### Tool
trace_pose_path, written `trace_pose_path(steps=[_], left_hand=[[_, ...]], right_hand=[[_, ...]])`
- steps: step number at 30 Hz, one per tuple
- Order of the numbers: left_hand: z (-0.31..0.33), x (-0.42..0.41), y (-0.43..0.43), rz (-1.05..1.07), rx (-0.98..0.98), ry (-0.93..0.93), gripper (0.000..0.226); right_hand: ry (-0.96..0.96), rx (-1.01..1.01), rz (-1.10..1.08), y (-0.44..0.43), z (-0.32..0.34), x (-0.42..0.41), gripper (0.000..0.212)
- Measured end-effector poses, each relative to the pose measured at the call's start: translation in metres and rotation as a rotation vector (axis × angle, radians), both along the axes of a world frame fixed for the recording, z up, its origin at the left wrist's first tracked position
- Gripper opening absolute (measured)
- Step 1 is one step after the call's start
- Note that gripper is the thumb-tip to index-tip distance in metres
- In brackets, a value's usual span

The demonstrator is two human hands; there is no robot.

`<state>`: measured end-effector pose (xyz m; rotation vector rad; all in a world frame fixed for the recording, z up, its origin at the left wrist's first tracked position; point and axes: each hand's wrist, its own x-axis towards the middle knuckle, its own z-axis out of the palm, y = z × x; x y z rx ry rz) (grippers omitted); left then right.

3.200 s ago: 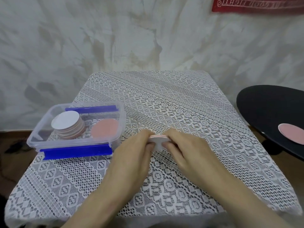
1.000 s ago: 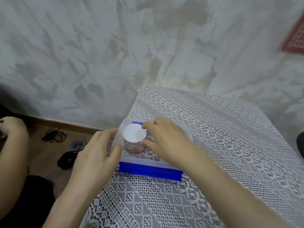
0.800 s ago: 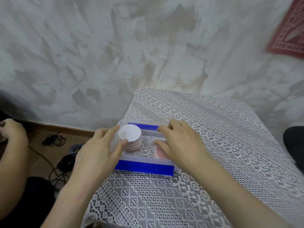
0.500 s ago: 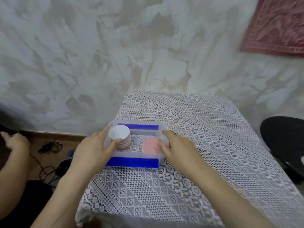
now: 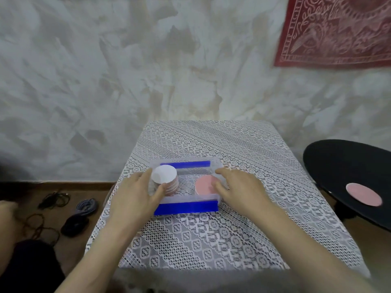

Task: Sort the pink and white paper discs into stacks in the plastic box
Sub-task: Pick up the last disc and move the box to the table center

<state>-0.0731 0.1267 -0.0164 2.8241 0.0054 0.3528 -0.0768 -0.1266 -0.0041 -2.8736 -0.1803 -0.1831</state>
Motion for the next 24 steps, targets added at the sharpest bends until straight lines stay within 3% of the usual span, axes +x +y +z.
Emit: trace_pose_path(steps=[5,13,24], left_hand=[[0.019,0.004,-0.027,-0.124,0.1,-0.127,0.045],[0.033,0.007,-0.1,-0.264,0.218,-0.088,0.061],[0.035,0.01,-0.26,-0.502,0.2,-0.041,0.061]], right_hand=[[-0.104,-0.194,0.051,-0.001,0.015,0.003,0.048],[-0.145,-0.248,0.086,-0.043,0.025,-0.007,0.051],[-0.219,-0.393,-0.111,-0.185,0.017,-0.038,0.051]])
